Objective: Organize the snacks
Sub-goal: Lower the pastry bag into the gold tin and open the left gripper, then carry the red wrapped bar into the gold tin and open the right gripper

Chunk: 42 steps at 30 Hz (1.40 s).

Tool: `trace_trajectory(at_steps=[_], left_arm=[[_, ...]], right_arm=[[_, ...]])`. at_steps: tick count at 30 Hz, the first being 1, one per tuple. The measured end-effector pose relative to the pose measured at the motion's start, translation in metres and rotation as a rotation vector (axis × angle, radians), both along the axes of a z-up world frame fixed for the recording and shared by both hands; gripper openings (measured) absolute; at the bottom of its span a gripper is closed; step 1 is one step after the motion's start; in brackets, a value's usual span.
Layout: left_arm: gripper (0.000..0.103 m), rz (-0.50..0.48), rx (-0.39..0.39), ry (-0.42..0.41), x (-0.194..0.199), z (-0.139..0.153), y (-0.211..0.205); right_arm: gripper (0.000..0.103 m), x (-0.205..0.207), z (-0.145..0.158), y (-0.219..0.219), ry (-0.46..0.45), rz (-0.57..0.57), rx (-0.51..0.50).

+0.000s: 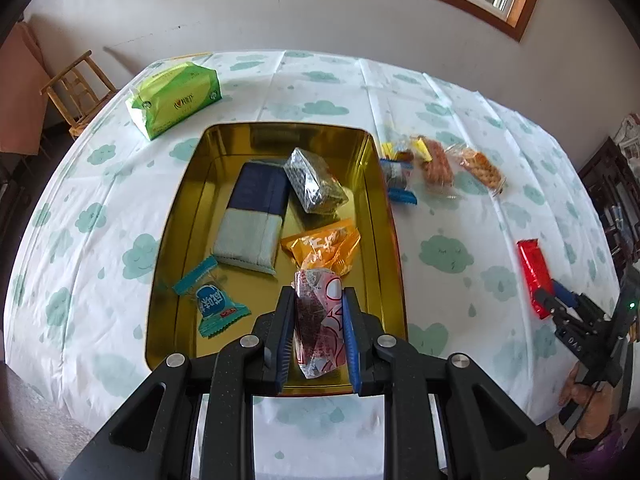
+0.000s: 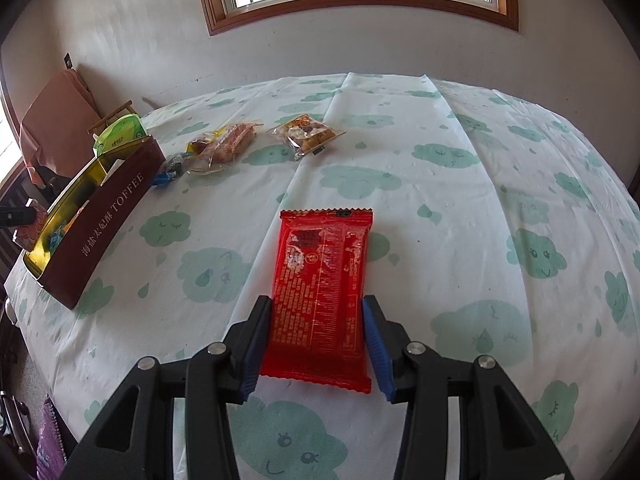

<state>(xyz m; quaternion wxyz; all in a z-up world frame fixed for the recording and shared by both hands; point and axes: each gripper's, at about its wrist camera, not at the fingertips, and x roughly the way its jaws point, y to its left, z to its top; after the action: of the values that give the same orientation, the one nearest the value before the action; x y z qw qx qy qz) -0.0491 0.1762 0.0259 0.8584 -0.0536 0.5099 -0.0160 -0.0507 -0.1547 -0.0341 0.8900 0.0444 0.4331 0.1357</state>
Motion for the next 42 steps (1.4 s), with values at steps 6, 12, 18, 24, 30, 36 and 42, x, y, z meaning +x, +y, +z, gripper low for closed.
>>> trace_trajectory(at_steps=[6, 12, 18, 24, 30, 36, 42], left_arm=[[0.02, 0.015, 0.025, 0.036, 0.007, -0.019, 0.004], [0.02, 0.023, 0.023, 0.062, 0.009, -0.032, 0.007], [0.029, 0.023, 0.036, 0.031, 0.006, -0.027, 0.006], [0.049, 0.06, 0.029, -0.035, -0.007, -0.009, 0.01], [0.059, 0.085, 0.102, -0.121, -0.04, 0.009, 0.002], [0.064, 0.105, 0.088, -0.143, -0.062, 0.014, 0.005], [0.064, 0.102, 0.088, -0.153, -0.072, 0.017, 0.005]], right_arm=[[0.046, 0.0, 0.0, -0.001, 0.0, 0.0, 0.004], [0.046, 0.0, 0.0, -0.001, 0.0, 0.0, 0.005], [0.046, 0.0, 0.0, -0.001, 0.0, 0.0, 0.005], [0.046, 0.0, 0.0, -0.001, -0.001, 0.0, 0.006], [0.045, -0.001, 0.001, -0.001, -0.004, 0.002, 0.005], [0.044, -0.008, 0.003, 0.0, 0.022, 0.003, 0.055], [0.044, -0.017, 0.008, 0.004, 0.055, 0.009, 0.147]])
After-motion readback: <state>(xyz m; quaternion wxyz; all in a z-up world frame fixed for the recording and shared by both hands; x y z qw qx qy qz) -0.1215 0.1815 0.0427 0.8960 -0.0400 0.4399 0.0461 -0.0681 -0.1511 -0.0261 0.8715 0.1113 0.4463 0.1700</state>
